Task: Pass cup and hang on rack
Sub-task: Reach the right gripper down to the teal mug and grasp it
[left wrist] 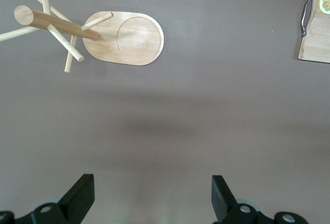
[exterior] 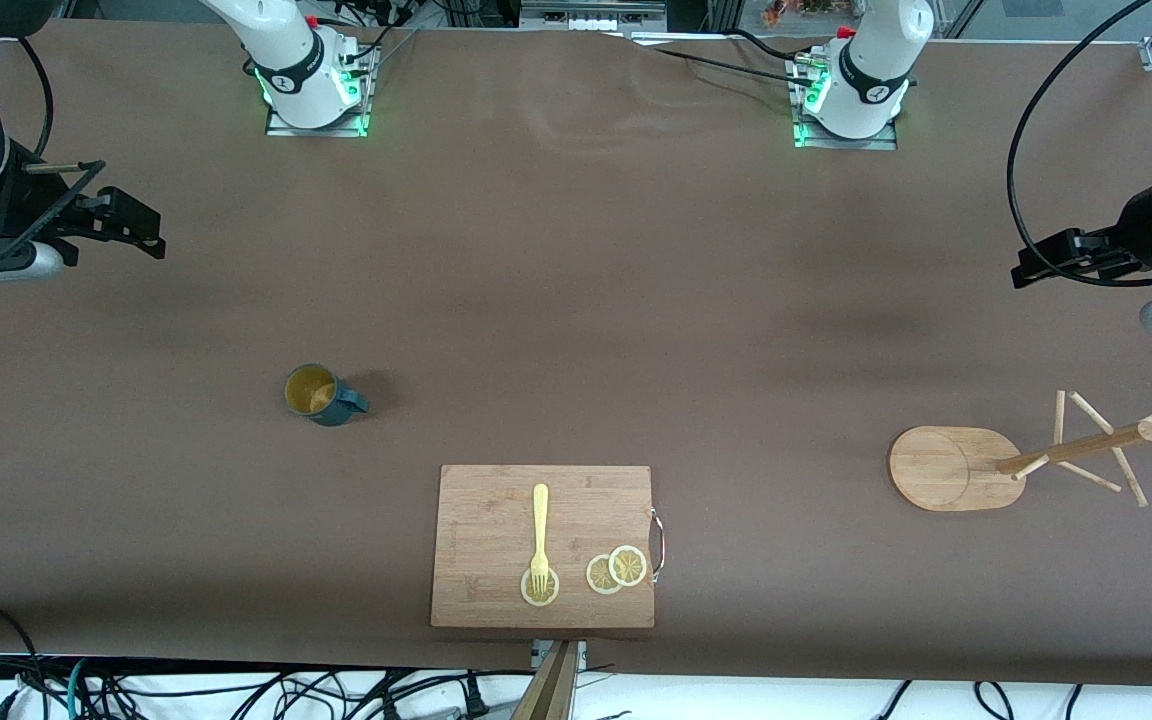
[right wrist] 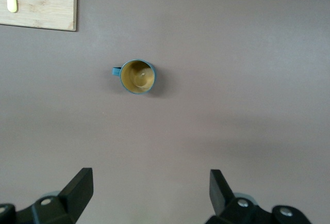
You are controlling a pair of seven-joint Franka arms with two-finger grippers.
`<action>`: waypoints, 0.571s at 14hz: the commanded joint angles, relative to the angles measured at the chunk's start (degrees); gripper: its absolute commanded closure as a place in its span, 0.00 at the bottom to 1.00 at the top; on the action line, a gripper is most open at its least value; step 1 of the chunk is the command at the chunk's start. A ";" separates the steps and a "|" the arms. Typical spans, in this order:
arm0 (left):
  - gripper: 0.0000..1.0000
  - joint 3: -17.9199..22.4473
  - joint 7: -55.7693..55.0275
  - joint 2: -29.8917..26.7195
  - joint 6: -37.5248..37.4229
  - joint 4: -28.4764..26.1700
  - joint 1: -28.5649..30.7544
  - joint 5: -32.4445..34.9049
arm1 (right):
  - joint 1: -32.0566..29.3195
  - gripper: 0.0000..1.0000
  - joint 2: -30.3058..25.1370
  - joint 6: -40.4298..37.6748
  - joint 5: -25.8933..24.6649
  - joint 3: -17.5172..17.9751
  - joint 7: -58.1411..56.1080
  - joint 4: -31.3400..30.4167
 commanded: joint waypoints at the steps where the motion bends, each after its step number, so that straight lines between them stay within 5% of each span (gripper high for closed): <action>1: 0.00 -0.26 1.44 0.67 -0.29 1.55 0.37 0.91 | 1.61 0.00 2.15 2.96 -0.54 0.18 -0.10 -0.13; 8: 0.00 -0.26 1.44 0.67 -0.29 1.55 0.64 0.82 | 3.29 0.00 7.87 2.62 -0.98 0.18 -0.02 -0.22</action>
